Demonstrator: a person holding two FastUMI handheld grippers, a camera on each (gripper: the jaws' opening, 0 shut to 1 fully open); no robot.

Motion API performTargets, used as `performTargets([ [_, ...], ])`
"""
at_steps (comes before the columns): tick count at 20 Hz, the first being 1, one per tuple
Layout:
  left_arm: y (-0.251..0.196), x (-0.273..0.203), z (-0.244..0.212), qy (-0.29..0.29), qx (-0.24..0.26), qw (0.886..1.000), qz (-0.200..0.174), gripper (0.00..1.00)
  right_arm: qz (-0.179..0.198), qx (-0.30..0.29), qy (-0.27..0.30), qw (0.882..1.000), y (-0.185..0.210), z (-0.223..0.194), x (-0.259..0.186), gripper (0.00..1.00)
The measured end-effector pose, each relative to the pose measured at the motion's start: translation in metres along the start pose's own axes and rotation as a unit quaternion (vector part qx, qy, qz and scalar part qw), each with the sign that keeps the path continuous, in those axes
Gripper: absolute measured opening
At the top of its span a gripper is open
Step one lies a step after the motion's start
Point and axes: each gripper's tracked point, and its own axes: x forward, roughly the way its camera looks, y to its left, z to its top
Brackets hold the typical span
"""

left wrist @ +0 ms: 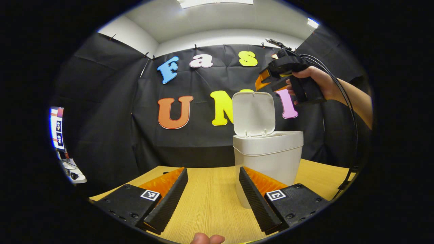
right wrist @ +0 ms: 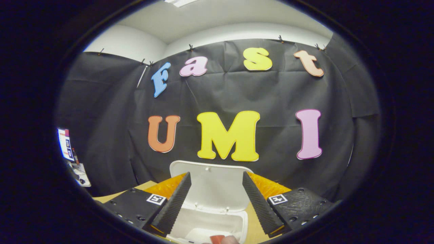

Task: Press the lid of the desktop garbage bin to open it, pick up the crumpled paper on the desktop and throw it into the bin, then pick up the pop can on the desktop and drop it into the bin, and finally close the garbage bin lid.

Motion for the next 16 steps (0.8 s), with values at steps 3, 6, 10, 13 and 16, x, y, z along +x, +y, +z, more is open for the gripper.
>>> performTargets([
  [3,0.004,0.0,-0.001,-0.001,0.011,1.0,0.006,0.98,-0.018,-0.01,-0.018,1.0,-0.011,0.018,0.021,0.93],
  [6,-0.001,0.002,-0.008,0.012,-0.017,1.0,-0.006,0.98,-0.035,-0.03,-0.014,0.999,-0.018,0.016,0.043,0.93],
  [10,0.009,-0.001,-0.008,0.013,-0.015,1.0,0.008,0.98,-0.034,-0.016,-0.006,0.999,-0.017,0.01,0.059,0.94],
  [13,0.013,-0.001,-0.011,0.017,-0.024,0.999,0.014,0.98,-0.032,0.008,0.005,0.999,-0.019,0.004,0.063,0.95],
  [16,0.015,-0.001,-0.01,0.016,-0.024,0.999,0.021,0.98,-0.024,0.022,0.016,0.999,-0.017,0.0,0.059,0.99],
])
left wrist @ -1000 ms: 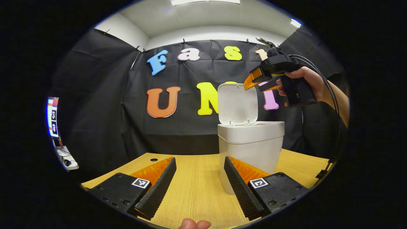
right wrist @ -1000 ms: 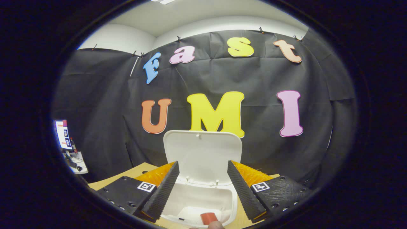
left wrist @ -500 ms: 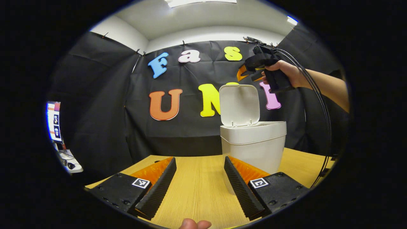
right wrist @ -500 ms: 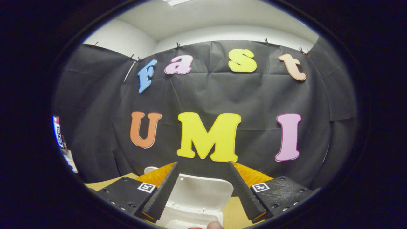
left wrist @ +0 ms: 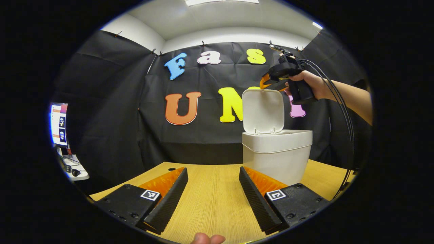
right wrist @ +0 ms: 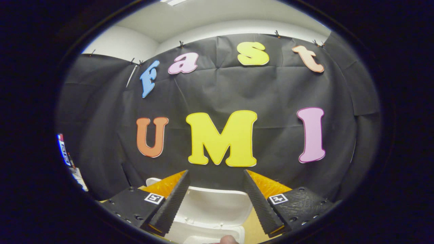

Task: Press the lid of the desktop garbage bin to open it, pick up the crumpled paper on the desktop and throw it into the bin, then pick up the pop can on the desktop and drop it into the bin, and finally close the garbage bin lid.

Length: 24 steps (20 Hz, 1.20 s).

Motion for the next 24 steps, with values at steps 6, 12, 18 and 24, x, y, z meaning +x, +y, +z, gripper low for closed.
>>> performTargets([
  [6,-0.002,-0.002,0.002,-0.002,0.004,1.0,0.001,0.98,0.02,0.022,0.033,0.999,0.004,-0.017,-0.023,0.99],
  [12,-0.004,-0.002,0.002,-0.003,0.017,1.0,0.005,0.98,0.048,0.01,0.098,0.994,0.017,-0.077,-0.064,0.99],
  [18,-0.005,0.0,-0.001,0.002,0.009,1.0,0.001,0.98,0.054,-0.02,0.053,0.997,0.024,-0.095,-0.1,0.96],
  [24,-0.002,-0.003,0.006,-0.007,-0.004,1.0,0.005,0.98,0.053,-0.014,0.07,0.996,0.015,-0.133,-0.117,0.98],
])
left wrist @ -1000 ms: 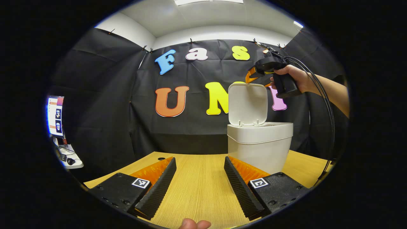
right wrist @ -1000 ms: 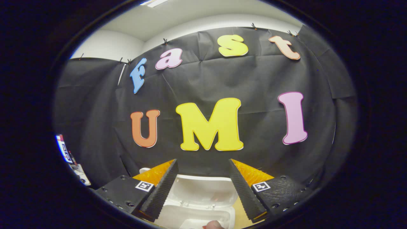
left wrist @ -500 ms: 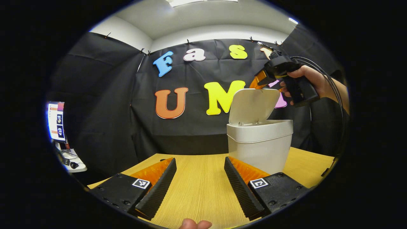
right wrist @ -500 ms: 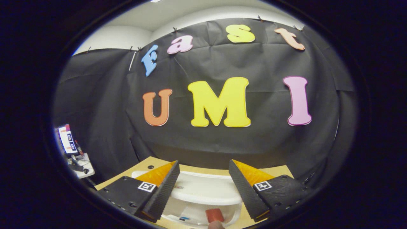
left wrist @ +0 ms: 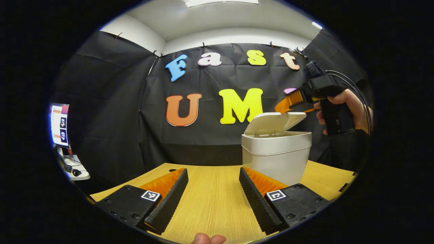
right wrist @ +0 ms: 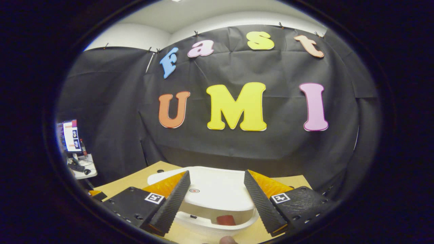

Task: Press the lid of the desktop garbage bin to open it, pick up the crumpled paper on the desktop and throw it into the bin, then pick up the pop can on the desktop and drop it into the bin, and finally close the garbage bin lid.

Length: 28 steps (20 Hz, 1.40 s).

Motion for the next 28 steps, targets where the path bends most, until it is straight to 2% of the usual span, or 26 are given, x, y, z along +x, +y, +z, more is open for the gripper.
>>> performTargets([
  [4,0.003,-0.002,0.002,0.0,-0.004,1.0,0.003,0.98,-0.003,-0.005,0.024,1.0,-0.002,-0.029,-0.001,0.99],
  [7,0.003,-0.002,0.001,0.001,-0.003,1.0,0.003,0.98,-0.005,-0.009,0.015,1.0,-0.005,-0.033,-0.003,0.99],
  [10,0.004,-0.002,0.001,0.002,-0.004,1.0,0.007,0.98,-0.007,-0.011,0.036,0.999,-0.004,-0.05,-0.001,0.99],
  [14,0.007,-0.004,0.004,-0.001,-0.008,1.0,0.009,0.98,-0.006,-0.017,0.034,0.999,-0.004,-0.053,-0.002,1.0],
  [16,0.01,-0.002,0.002,0.001,-0.01,1.0,0.012,0.97,-0.005,-0.038,0.036,0.999,-0.002,-0.058,-0.001,1.0],
  [18,0.009,-0.002,0.0,0.004,-0.011,1.0,0.012,0.97,-0.008,-0.059,0.027,0.998,-0.003,-0.06,-0.001,1.0],
  [24,0.008,-0.002,-0.001,0.006,-0.013,1.0,0.011,0.98,0.017,-0.047,0.019,0.999,-0.004,-0.064,0.0,1.0],
  [28,0.008,-0.001,-0.001,0.005,-0.015,1.0,0.009,0.98,-0.008,-0.028,-0.03,0.999,-0.004,-0.055,-0.005,1.0],
])
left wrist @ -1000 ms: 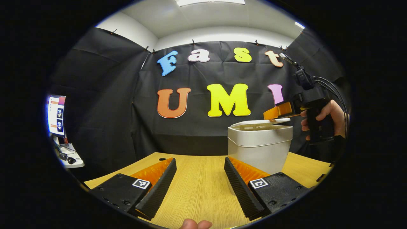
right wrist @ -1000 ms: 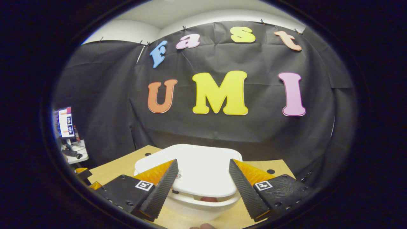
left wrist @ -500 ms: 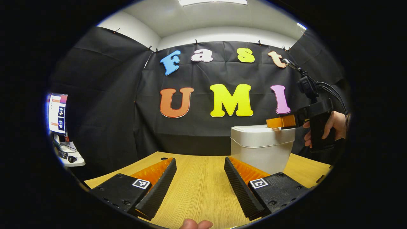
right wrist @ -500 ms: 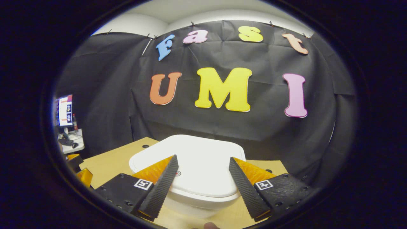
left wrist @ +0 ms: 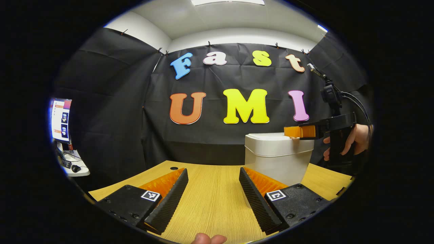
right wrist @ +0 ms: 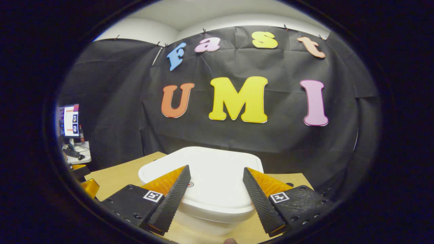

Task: Press the lid of the desktop garbage bin to open it, pick up the crumpled paper on the desktop and throw it into the bin, then pick up the pop can on the desktop and drop it into the bin, and finally close the garbage bin lid.

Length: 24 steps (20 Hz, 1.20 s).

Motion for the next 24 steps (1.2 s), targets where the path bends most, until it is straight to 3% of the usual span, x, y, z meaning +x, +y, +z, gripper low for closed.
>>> performTargets([
  [4,-0.005,0.0,-0.002,0.002,-0.002,1.0,-0.003,0.98,-0.011,-0.019,-0.064,0.998,0.01,0.009,-0.018,0.98],
  [9,-0.009,-0.001,0.001,-0.006,0.011,1.0,-0.006,0.98,-0.02,0.012,-0.124,0.992,0.005,0.006,-0.086,0.95],
  [13,-0.011,-0.004,0.006,-0.016,0.008,1.0,-0.009,0.98,-0.074,0.005,-0.148,0.986,-0.021,-0.015,-0.141,0.95],
  [18,-0.015,-0.003,0.007,-0.021,0.01,1.0,-0.011,0.97,-0.102,0.02,-0.16,0.982,-0.028,-0.039,-0.167,0.95],
  [24,-0.021,-0.004,0.006,-0.022,0.01,1.0,-0.014,0.98,-0.1,0.056,-0.121,0.986,-0.035,-0.065,-0.159,0.96],
])
